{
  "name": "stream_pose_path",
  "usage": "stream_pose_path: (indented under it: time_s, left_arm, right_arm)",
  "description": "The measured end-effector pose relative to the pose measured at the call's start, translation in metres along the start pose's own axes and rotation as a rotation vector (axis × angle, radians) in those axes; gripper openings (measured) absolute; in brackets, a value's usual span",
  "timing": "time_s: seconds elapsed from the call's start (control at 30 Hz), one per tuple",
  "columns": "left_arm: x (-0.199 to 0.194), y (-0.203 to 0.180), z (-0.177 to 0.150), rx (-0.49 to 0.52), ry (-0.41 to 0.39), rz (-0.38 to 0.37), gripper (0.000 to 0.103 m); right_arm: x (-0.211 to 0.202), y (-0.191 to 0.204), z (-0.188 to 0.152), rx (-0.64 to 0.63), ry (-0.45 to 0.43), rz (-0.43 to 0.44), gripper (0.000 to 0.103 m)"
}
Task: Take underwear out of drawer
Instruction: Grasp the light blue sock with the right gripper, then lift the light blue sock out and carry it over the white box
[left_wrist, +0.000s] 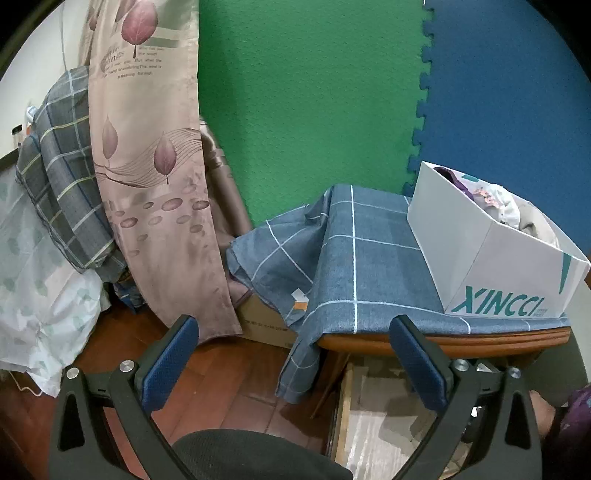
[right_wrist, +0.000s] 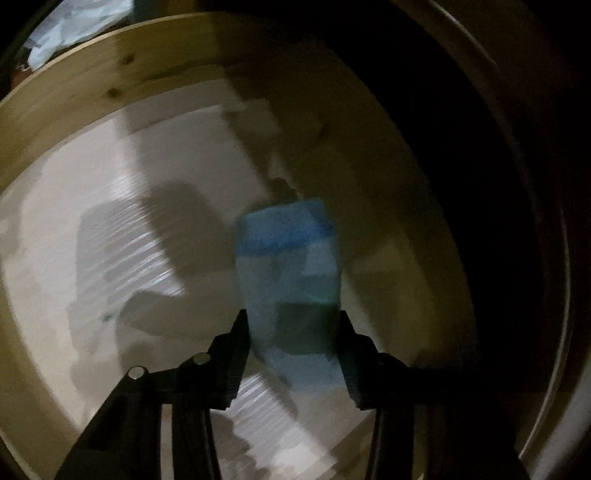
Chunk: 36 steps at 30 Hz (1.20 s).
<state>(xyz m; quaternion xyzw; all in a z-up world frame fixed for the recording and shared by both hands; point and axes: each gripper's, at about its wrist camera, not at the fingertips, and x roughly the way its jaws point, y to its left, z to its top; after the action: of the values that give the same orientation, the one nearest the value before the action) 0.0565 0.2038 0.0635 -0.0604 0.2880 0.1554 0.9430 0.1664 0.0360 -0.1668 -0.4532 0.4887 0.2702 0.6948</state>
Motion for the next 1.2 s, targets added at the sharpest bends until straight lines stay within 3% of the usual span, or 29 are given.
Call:
stream_pose_path:
  time_s: [0.17, 0.27, 0.7, 1.03, 1.2]
  left_arm:
    - [0.000, -0.002, 0.001, 0.009, -0.004, 0.007, 0.102]
    - [-0.002, -0.005, 0.001, 0.020, -0.012, 0.012, 0.102]
    - [-0.004, -0.008, 0.000, 0.038, -0.019, 0.020, 0.102]
    - [-0.004, -0.013, 0.000, 0.052, -0.018, 0.024, 0.102]
    - [-0.006, -0.017, -0.001, 0.069, -0.022, 0.027, 0.102]
  right_arm:
    - [-0.024, -0.002, -0.006, 0.057, 0.074, 0.249, 0.042]
    - [-0.037, -0.005, -0.017, 0.103, 0.087, 0.325, 0.041]
    - [-0.105, -0.046, -0.072, 0.308, -0.034, 0.413, 0.041]
    - [-0.150, -0.056, -0.117, 0.564, -0.234, 0.532, 0.041]
    - [-0.179, -0.072, -0.135, 0.649, -0.307, 0.533, 0.041]
